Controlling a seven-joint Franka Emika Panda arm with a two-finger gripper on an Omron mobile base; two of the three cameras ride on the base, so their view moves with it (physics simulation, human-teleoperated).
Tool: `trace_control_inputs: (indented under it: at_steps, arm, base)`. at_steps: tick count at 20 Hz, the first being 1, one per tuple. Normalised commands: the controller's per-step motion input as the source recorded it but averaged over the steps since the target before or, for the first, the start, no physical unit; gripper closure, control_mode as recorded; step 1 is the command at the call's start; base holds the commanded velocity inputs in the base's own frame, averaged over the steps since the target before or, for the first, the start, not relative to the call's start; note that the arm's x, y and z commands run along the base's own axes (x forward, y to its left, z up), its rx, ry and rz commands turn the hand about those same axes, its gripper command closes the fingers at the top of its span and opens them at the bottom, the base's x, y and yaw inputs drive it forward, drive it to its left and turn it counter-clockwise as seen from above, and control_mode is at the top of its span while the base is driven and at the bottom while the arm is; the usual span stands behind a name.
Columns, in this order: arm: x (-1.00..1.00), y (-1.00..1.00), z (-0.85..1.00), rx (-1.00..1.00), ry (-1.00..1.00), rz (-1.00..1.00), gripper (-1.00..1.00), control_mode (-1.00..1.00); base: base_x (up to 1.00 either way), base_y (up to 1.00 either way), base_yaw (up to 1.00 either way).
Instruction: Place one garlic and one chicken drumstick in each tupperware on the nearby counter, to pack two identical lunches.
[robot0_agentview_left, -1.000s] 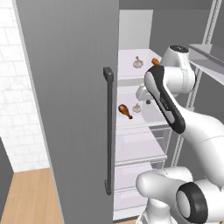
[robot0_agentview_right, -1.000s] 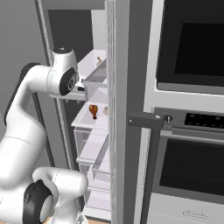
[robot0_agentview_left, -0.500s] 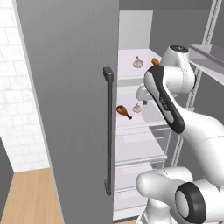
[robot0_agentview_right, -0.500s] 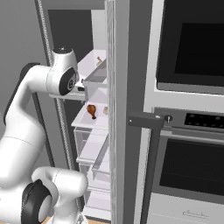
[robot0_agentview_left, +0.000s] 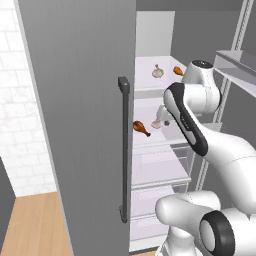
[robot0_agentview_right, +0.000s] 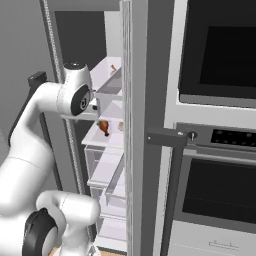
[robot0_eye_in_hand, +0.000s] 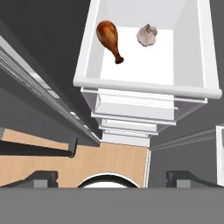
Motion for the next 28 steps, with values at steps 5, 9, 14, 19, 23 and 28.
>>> trace_control_inputs:
  at_steps: [5, 9, 14, 19, 23, 28]
  arm:
    - [0.21, -0.18, -0.46, -0.01, -0.05, 0.09, -1.00, -1.00]
    - [0.27, -0.14, -0.34, 0.00, -0.09, 0.07, -1.00, -1.00]
    - [0.40, -0.22, -0.30, 0.00, -0.08, 0.01, -1.00, -1.00]
    - [0.58, -0.12, -0.04, 0.00, -0.13, -0.17, -1.00, -1.00]
    - [0.62, -0.01, -0.18, 0.00, -0.05, -0.17, -1.00, -1.00]
    - [0.39, 0.00, -0.37, 0.00, 0.00, -0.13, -1.00, -1.00]
  base:
    - [0.00, 0.00, 0.00]
    - [0.00, 0.00, 0.00]
    - [0.00, 0.00, 0.00]
    - [0.00, 0.00, 0.00]
    - [0.00, 0.00, 0.00]
    - [0.00, 0.00, 0.00]
